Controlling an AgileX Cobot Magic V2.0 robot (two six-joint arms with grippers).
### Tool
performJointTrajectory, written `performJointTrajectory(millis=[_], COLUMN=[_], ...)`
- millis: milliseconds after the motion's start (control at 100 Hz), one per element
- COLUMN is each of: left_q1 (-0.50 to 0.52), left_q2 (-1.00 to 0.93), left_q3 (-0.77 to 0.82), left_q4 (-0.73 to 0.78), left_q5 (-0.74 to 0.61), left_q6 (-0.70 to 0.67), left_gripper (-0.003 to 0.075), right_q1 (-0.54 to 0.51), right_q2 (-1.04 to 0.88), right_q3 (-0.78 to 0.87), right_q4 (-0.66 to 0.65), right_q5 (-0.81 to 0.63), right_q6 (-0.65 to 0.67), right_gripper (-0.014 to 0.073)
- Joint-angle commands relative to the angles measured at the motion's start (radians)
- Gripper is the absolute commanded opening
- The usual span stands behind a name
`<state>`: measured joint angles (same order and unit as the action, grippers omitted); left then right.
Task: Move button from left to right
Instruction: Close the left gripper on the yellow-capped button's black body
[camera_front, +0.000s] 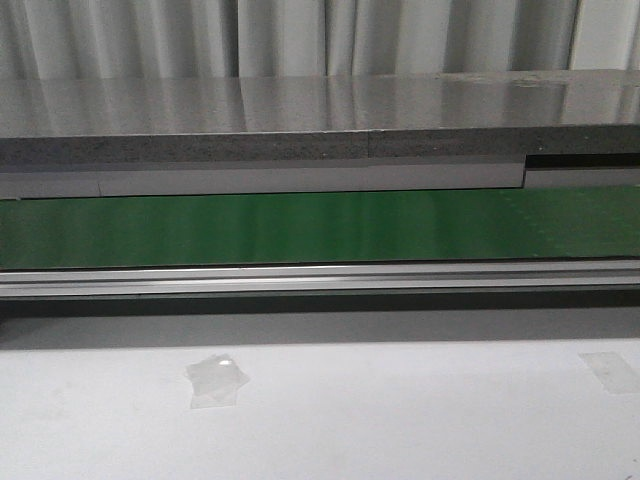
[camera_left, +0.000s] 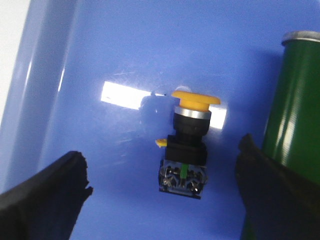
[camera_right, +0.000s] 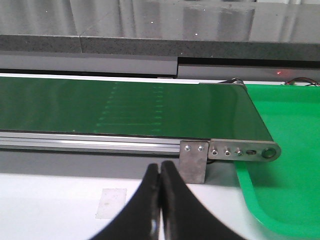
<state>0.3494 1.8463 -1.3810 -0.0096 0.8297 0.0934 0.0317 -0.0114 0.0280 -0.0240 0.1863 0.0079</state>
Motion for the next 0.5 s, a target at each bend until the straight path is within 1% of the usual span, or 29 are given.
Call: performJointTrajectory(millis=[0,60,120,180,490], left_q1=[0.015,0.028,0.038,0.049,0.056], left_q2=[-0.014,0.001,0.010,0.025,0.075], left_q3=[-0.047,-0.052,-0.052,-0.052,-0.052], left_q4=[-0.019,-0.043,-0.106,-0.152,-0.173], left_q5=[-0.034,-0.036,-0.042,-0.046,-0.073], left_q6=[0.015,0.037,0.087,0.106,0.120], left_gripper=[0.0587,0.0587,0.0587,0.0587,0.0587], right_q1=[-0.004,-0.004,-0.004,-0.004,-0.004], right_q2=[-0.013,-0.013,-0.013,-0.013,-0.012], right_q3=[-0.016,-0.016,-0.016,-0.016,-0.016], right_q4=[-0.005,-0.005,-0.005,-0.005,-0.005], right_q5=[-0.081,-0.081,-0.081,-0.081,-0.081], right_q6=[0.000,0.000,0.000,0.000,0.000], right_gripper=[-0.0068,-0.0068,-0.0068,-0.0068,-0.0068])
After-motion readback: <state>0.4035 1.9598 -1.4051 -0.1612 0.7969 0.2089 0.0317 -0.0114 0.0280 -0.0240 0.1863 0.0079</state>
